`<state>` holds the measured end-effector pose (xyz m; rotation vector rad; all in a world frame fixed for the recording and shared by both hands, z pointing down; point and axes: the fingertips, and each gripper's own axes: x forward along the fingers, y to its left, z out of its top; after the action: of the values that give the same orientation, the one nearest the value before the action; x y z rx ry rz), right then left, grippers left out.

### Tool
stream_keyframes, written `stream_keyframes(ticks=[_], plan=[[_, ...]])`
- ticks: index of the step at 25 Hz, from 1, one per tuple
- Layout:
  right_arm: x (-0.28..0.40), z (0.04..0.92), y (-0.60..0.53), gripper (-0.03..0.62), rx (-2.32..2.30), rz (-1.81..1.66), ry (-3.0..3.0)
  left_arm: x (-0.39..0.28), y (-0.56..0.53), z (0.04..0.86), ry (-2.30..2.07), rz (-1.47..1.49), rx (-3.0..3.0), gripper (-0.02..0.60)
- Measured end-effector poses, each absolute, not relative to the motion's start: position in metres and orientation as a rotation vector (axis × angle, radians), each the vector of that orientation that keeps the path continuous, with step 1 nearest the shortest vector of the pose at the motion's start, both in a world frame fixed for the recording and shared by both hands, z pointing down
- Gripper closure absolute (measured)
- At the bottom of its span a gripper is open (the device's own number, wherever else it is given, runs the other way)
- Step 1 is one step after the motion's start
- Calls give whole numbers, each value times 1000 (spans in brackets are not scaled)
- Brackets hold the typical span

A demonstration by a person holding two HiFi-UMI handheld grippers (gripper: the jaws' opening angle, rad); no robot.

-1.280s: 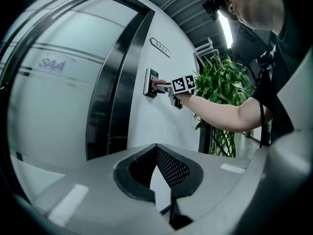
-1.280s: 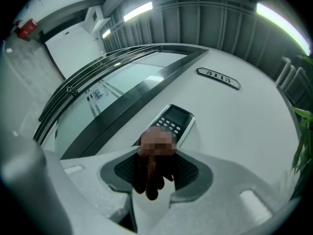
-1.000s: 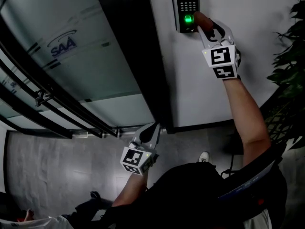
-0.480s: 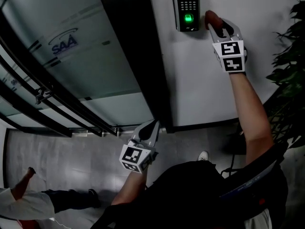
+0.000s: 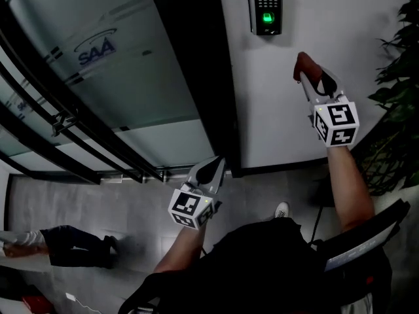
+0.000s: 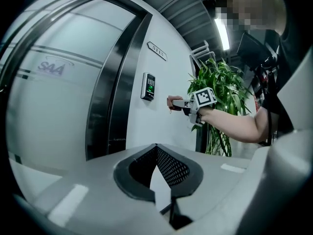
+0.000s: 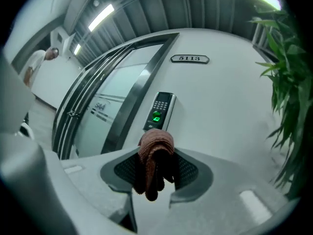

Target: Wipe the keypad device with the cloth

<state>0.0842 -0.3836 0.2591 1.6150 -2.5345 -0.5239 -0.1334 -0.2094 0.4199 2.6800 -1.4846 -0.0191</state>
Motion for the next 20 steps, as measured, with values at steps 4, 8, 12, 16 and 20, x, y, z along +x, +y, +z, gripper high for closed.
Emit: stream_keyframes(ticks=[4, 8, 12, 16, 20], plan=[[81, 301, -321, 448, 1579, -409, -2579, -131, -199, 421, -1414, -15, 2696, 566], [75, 332, -260, 448, 1531, -365, -2596, -125, -190, 419, -1375, -32, 2715, 566], [72, 353, -212, 448, 1462, -348, -2614, -115, -178, 413, -1380, -68, 2724, 566], [87, 361, -179, 448, 1452, -294, -2647, -100, -167, 408, -1413, -89, 2721, 566], [111, 374, -148, 448, 1437, -231, -2656, -77, -152, 407, -1431, -91, 2707, 566]])
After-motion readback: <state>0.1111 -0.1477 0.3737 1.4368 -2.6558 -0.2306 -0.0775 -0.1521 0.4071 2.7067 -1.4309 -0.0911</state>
